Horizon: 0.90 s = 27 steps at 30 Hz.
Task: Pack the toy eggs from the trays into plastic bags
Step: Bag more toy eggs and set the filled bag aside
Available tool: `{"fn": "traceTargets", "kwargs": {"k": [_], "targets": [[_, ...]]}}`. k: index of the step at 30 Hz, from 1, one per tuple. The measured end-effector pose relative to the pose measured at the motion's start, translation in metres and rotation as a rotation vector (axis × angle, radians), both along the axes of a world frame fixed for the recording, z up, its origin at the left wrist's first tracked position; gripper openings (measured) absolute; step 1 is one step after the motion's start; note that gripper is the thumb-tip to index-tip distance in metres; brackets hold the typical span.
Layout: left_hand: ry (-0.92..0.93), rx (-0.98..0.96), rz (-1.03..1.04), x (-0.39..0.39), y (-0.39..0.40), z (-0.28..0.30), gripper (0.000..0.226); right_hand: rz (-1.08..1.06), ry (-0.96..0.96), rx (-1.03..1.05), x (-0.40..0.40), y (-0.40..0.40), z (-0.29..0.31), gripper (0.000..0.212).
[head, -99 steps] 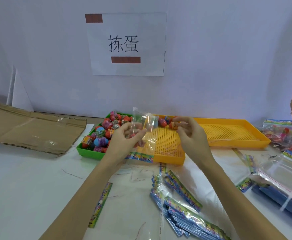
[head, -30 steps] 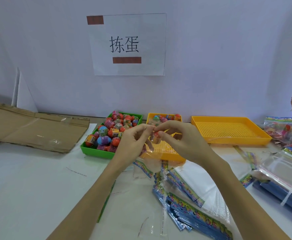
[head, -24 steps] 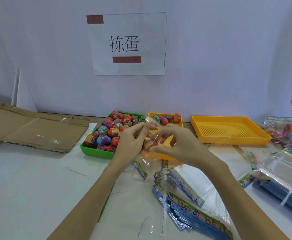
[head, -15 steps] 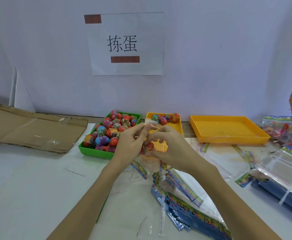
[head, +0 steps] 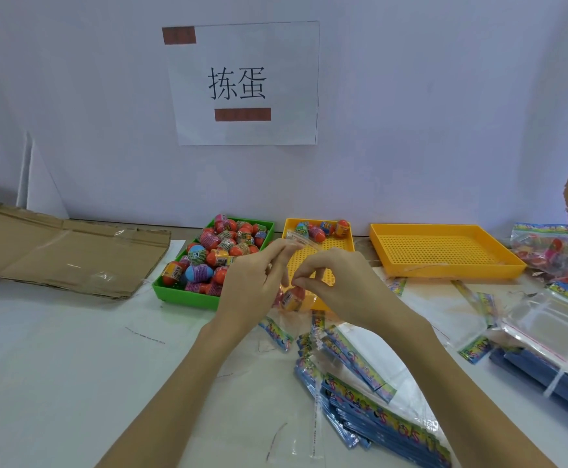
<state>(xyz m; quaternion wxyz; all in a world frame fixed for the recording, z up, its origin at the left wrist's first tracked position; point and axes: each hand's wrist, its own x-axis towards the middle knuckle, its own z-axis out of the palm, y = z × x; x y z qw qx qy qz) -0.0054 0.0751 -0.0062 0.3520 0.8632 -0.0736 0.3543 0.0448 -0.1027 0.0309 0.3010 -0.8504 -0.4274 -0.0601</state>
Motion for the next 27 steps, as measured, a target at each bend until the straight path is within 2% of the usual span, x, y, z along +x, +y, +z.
{"fn": "traceTargets", "kwargs": {"k": [3,6,9,15,19,23,27], "targets": [[0.03,-0.096,-0.042,0.001,-0.001,0.0,0.035,0.023,0.026,0.01,-0.002,0.0,0.0,0.005],[0.061,-0.178,-0.091,0.002,0.0,0.001,0.034,0.023,0.059,-0.022,-0.003,0.001,-0.001,0.014],[0.073,-0.192,-0.138,0.0,-0.005,0.002,0.036,-0.006,0.067,-0.03,-0.003,0.002,-0.003,0.006],[0.108,-0.219,-0.122,0.002,-0.004,0.002,0.038,-0.01,0.077,0.023,-0.005,0.001,-0.002,0.01],[0.236,-0.379,-0.186,0.002,-0.001,0.01,0.051,-0.11,0.006,0.093,-0.003,-0.002,0.001,0.012],[0.391,-0.517,-0.317,0.002,0.011,0.013,0.045,-0.176,-0.051,0.156,0.008,-0.017,0.005,0.007],[0.464,-0.606,-0.337,0.003,0.013,0.011,0.047,-0.177,-0.077,0.181,0.017,-0.023,0.005,0.005]]}}
